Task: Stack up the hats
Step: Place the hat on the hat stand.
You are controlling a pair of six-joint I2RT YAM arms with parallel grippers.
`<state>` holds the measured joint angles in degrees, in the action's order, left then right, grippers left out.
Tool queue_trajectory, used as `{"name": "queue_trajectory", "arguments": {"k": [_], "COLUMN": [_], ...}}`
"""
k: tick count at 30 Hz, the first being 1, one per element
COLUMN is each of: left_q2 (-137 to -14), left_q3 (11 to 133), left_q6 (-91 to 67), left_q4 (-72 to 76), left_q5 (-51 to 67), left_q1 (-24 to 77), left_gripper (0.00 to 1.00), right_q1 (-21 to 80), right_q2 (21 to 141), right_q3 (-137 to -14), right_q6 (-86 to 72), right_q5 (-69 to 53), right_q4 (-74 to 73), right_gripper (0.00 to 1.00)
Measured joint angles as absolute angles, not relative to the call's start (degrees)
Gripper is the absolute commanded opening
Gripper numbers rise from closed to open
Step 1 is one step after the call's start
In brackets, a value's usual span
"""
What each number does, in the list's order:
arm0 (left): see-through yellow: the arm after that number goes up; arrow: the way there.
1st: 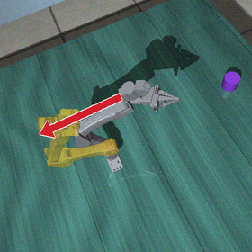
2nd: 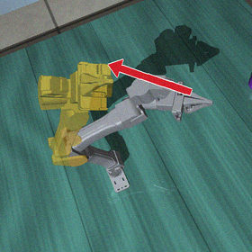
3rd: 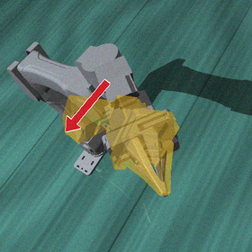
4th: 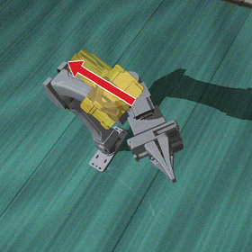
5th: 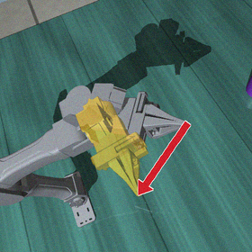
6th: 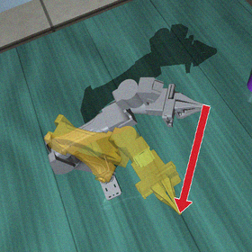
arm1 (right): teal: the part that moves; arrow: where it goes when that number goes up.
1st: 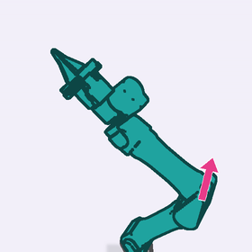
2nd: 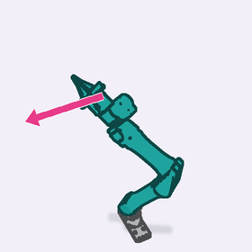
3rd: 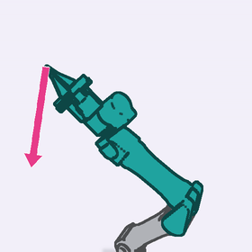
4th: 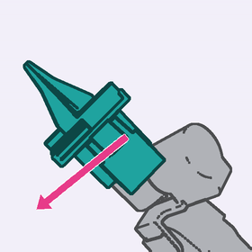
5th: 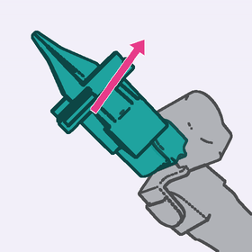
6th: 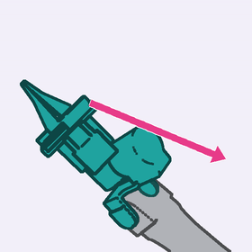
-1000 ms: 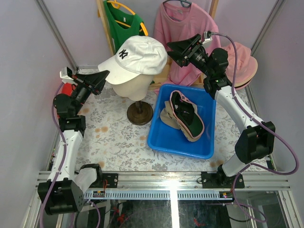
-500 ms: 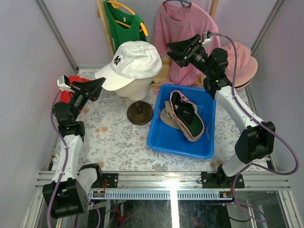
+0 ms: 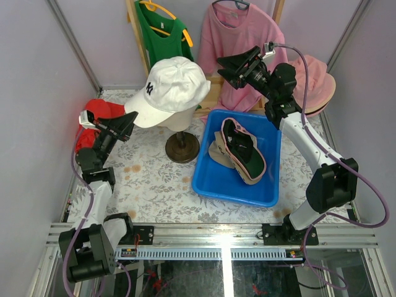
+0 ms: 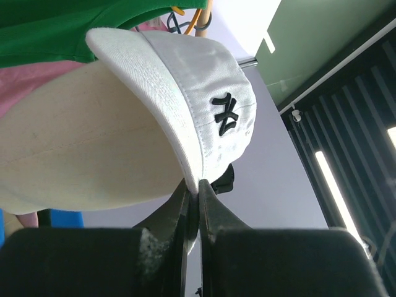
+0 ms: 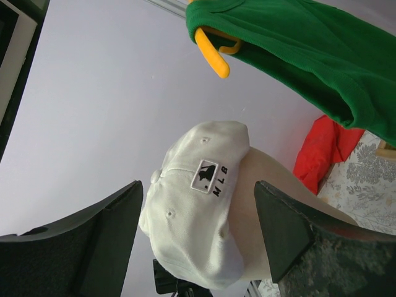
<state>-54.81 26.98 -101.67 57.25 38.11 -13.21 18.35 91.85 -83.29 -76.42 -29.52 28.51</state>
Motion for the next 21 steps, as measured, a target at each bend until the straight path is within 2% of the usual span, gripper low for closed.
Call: {"name": "queue_trajectory", "arguments": {"k": [11,21], "left_q2": [-60.4,-69.9], "left_q3": [26.9,34.8], "left_q6": [-105.2,-113.5], "left_q4": [68.0,79.5], "left_q5": [38.9,39.4], "left_q1": [-14.0,-13.9], "left_gripper": [0.0,0.0], "right_q1": [18.3,18.3], "right_q2": [91.9,91.9], "right_q3": [-82.4,-82.5], "right_q6": [-76.1,-75.5], "right_q5": [-29.6,-29.6], "right_q4": [28.2,26.4], "right_gripper": [0.8,0.8]}}
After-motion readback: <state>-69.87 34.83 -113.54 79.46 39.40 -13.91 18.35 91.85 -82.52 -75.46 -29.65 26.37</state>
